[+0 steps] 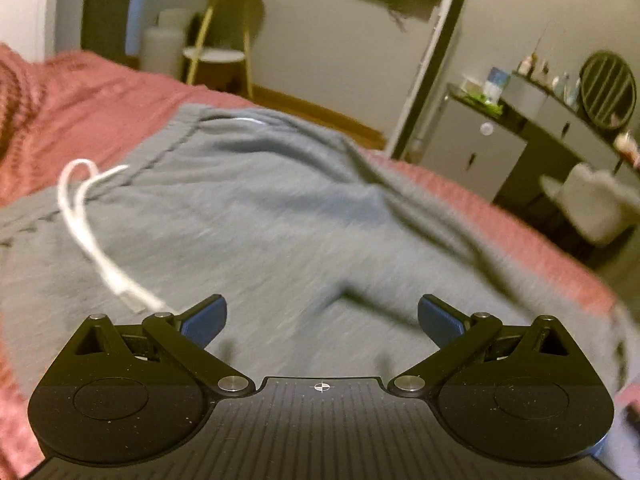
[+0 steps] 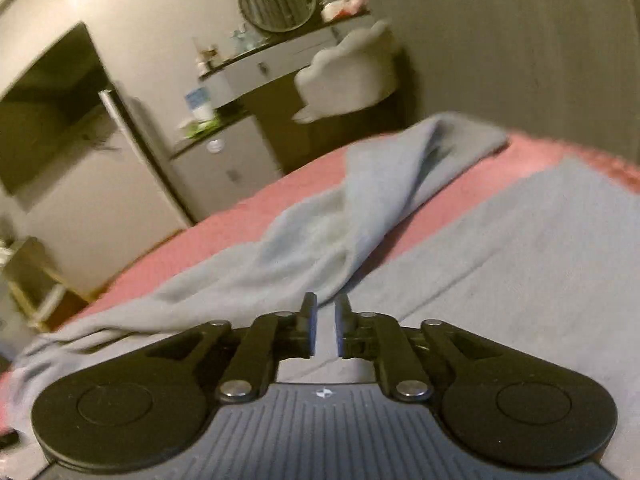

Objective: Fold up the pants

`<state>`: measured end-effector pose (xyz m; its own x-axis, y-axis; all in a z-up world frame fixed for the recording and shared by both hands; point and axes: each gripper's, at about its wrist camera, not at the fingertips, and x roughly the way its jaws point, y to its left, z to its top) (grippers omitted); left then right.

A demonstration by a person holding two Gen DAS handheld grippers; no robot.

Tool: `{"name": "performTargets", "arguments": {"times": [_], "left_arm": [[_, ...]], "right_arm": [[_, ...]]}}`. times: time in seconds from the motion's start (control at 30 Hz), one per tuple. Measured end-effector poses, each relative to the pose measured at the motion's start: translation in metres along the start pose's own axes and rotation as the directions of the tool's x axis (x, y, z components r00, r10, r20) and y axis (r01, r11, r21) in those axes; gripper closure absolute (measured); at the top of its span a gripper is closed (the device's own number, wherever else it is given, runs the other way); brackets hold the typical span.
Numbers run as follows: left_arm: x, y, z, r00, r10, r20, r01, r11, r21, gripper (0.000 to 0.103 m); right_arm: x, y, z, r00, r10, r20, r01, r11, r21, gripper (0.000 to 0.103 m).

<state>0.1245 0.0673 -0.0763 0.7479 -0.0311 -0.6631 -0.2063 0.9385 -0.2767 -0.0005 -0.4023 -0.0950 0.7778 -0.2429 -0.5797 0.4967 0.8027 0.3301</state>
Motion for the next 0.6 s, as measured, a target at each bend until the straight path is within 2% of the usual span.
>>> {"name": "performTargets", "arguments": {"times": [0.07, 0.13, 0.2, 0.23, 0.33, 0.47, 0.6], "left_arm": [[0.018, -0.009, 0.027, 0.997, -0.048, -0.054, 0.046, 0.998, -0.04, 0.0], [0.049, -0.019, 0.058, 0.98, -0.123, -0.156, 0.107, 0.989, -0.107, 0.0], [0.084, -0.029, 0.084, 0.953, -0.179, -0.245, 0.137, 0.974, -0.181, 0.0], [0.104, -0.034, 0.096, 0.945, -0.183, -0.269, 0.132, 0.971, -0.199, 0.0], [0.154, -0.043, 0.125, 0.943, -0.145, -0.3, 0.081, 0.974, -0.213, 0.0], [0.199, -0.037, 0.139, 0.936, -0.098, -0.339, 0.009, 0.967, -0.254, 0.0], [0.219, -0.04, 0.139, 0.933, -0.08, -0.35, -0.007, 0.971, -0.239, 0.0]], "right_arm": [[0.016, -0.003, 0.001, 1.0, -0.003, -0.009, 0.004, 1.0, 0.011, 0.062], [0.023, -0.016, -0.008, 1.0, 0.005, -0.016, -0.005, 1.0, 0.03, 0.047], [0.033, -0.027, -0.019, 0.999, 0.01, -0.04, -0.009, 1.0, 0.024, 0.045], [0.037, -0.029, -0.023, 0.999, 0.031, -0.029, -0.031, 0.999, 0.009, 0.038], [0.035, -0.028, -0.019, 0.995, 0.096, -0.035, -0.097, 0.995, -0.039, 0.013], [0.028, -0.024, -0.024, 0.99, 0.142, -0.011, -0.143, 0.989, -0.039, 0.0], [0.026, -0.015, -0.029, 0.994, 0.112, -0.004, -0.112, 0.988, -0.102, 0.0]]}}
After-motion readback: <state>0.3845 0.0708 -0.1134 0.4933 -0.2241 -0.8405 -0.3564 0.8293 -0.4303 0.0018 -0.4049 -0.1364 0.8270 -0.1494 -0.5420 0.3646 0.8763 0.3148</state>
